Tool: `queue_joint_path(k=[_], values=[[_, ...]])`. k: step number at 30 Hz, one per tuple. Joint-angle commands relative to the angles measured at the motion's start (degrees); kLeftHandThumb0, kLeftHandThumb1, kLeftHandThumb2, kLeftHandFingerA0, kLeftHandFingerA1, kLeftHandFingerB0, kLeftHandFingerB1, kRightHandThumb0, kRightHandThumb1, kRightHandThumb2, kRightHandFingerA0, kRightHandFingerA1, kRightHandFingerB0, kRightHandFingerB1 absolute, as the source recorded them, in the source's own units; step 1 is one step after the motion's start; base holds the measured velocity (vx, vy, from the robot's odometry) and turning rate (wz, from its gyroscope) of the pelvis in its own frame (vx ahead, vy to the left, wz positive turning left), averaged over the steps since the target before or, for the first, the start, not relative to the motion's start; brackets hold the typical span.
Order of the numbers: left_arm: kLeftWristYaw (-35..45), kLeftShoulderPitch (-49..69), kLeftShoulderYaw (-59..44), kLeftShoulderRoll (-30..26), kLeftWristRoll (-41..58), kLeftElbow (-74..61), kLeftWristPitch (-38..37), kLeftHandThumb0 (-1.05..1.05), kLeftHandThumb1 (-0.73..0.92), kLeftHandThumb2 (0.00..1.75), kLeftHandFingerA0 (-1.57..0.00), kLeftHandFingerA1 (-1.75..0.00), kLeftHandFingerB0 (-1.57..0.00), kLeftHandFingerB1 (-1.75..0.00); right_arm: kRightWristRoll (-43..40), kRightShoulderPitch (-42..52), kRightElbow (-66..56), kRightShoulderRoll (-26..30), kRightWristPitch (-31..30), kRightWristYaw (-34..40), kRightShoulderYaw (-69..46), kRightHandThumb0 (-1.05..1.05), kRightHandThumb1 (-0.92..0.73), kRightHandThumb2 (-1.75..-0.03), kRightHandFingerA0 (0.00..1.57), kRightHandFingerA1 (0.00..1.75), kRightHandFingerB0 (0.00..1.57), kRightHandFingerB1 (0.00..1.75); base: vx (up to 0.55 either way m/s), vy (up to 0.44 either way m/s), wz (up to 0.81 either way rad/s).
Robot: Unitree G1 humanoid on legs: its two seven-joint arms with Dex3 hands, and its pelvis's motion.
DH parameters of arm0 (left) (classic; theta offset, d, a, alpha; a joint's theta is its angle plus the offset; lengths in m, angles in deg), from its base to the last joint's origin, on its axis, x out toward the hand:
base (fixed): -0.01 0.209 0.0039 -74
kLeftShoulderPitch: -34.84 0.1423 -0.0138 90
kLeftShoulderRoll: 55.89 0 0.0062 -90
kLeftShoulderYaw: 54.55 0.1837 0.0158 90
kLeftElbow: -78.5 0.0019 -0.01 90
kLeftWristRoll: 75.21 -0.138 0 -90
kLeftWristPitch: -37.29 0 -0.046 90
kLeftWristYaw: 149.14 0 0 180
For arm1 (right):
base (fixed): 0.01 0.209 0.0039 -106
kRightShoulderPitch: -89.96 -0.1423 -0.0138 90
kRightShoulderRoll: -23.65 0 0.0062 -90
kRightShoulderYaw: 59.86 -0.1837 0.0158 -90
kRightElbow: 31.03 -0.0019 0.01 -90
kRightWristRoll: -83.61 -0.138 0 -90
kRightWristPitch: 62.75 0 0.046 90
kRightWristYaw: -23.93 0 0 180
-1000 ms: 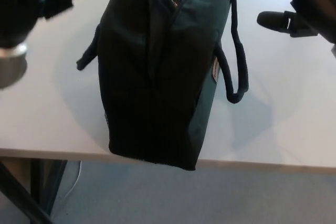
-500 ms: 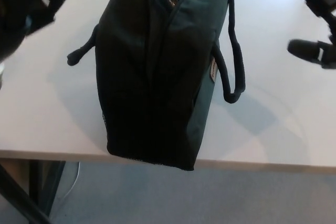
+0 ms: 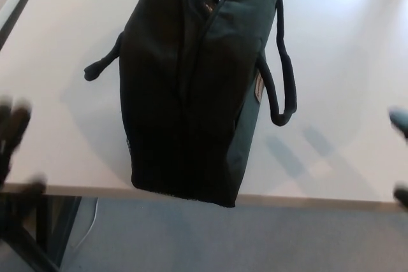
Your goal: A lunch bag is kept on the middle of the desk and the robot uses both its hands to grab the opening of the bag from the left and right and moves its hands away from each other to spread the bag open
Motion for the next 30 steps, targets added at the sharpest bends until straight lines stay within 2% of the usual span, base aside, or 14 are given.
queue_joint_path(k=[1,3,4,5,9,12,13,14,19,20,23,27,28,30], values=[[-4.58,14.78,-3.81,9.72,12.97,13.21,-9.99,-0.48,0.84,0.65,-0.23,-0.34,-0.14,-0.28,3.73,12.53,7.30,-4.96,6.10,16.38,2.69,-0.62,-0.60,-0.84,0.16,0.43,0.08,0.37,0.00,0.000,0.00],[-6.27,15.24,-3.87,9.73,10.21,16.39,-7.26,-0.49,0.83,0.66,-0.24,-0.32,-0.17,-0.28,5.26,8.50,18.30,-7.92,2.47,16.53,7.31,-0.64,-0.63,-0.85,0.16,0.42,0.11,0.38,0.00,0.000,0.00],[-6.23,15.16,-4.00,9.58,9.87,16.90,-7.61,-0.49,0.83,0.66,-0.24,-0.32,-0.17,-0.28,5.18,8.02,19.66,-8.26,2.42,16.57,7.77,-0.64,-0.63,-0.85,0.16,0.42,0.11,0.38,0.00,0.000,0.00],[-2.97,15.54,-4.13,9.08,11.01,17.55,-7.23,-0.50,0.83,0.66,-0.21,-0.30,-0.16,-0.27,3.81,6.43,23.91,-9.55,2.57,15.03,8.72,-0.33,-0.56,-1.07,0.00,0.47,0.00,0.48,0.00,0.000,0.00],[6.07,13.52,-4.24,8.63,17.21,21.19,-12.92,-0.51,0.81,0.65,-0.27,-0.30,-0.23,-0.29,-0.24,2.71,28.34,-12.16,5.34,9.81,10.53,-0.33,-0.56,-1.07,0.00,0.48,0.00,0.48,0.00,0.000,0.00],[12.96,11.54,-3.41,8.62,21.45,23.15,-15.16,-0.53,0.82,0.65,-0.27,-0.31,-0.22,-0.28,3.27,0.53,29.44,-12.50,2.39,11.19,13.17,-0.33,-0.58,-1.09,0.00,0.48,0.00,0.49,0.00,0.000,0.00],[14.52,11.03,-3.21,8.65,22.45,23.63,-15.65,-0.53,0.82,0.65,-0.27,-0.31,-0.22,-0.28,4.45,-0.02,29.66,-12.31,1.24,11.68,13.96,-0.33,-0.58,-1.09,0.00,0.48,0.00,0.49,0.00,0.000,0.00],[18.08,10.17,-2.68,8.93,24.39,25.05,-16.00,-0.54,0.81,0.65,-0.29,-0.32,-0.20,-0.27,5.94,-0.33,29.28,-11.66,-0.41,11.89,14.90,-0.56,-0.76,-0.66,0.24,0.32,0.12,0.22,0.00,0.000,0.00],[24.57,8.65,-2.23,9.70,28.22,27.02,-16.87,-0.51,0.80,0.65,-0.32,-0.33,-0.22,-0.28,7.30,-0.71,29.19,-10.26,-3.32,12.57,16.80,-0.56,-0.75,-0.64,0.28,0.33,0.13,0.23,0.00,0.000,0.00],[25.69,8.62,-2.00,9.62,28.92,26.77,-17.18,-0.57,0.65,0.88,-0.24,-0.45,-0.15,-0.40,8.40,-0.93,28.96,-10.10,-4.61,13.61,17.47,-0.62,-0.62,-0.84,0.22,0.44,0.09,0.37,0.00,0.000,0.00],[27.62,8.46,-2.12,9.87,29.76,27.11,-17.02,-0.59,0.66,0.90,-0.24,-0.45,-0.15,-0.40,9.41,-1.05,28.51,-9.59,-6.05,14.75,18.50,-0.61,-0.63,-0.86,0.22,0.44,0.12,0.38,0.00,0.000,0.00],[32.04,7.89,-2.53,10.04,32.93,28.53,-17.74,-0.56,0.66,0.87,-0.23,-0.44,-0.12,-0.39,9.12,-1.01,28.30,-9.74,-7.36,14.54,19.30,-0.61,-0.63,-0.85,0.21,0.43,0.11,0.38,0.00,0.000,0.00],[32.83,7.72,-2.59,10.01,33.41,28.67,-17.79,-0.50,0.81,0.65,-0.32,-0.34,-0.17,-0.27,9.17,-1.06,28.36,-9.85,-7.63,14.80,19.47,-0.61,-0.63,-0.85,0.21,0.43,0.12,0.38,0.00,0.000,0.00],[34.13,7.54,-2.65,10.11,34.27,28.73,-17.86,-0.49,0.81,0.65,-0.32,-0.34,-0.16,-0.27,9.22,-1.09,28.28,-9.83,-8.18,15.17,19.76,-0.60,-0.62,-0.85,0.21,0.43,0.12,0.38,0.00,0.000,0.00]])
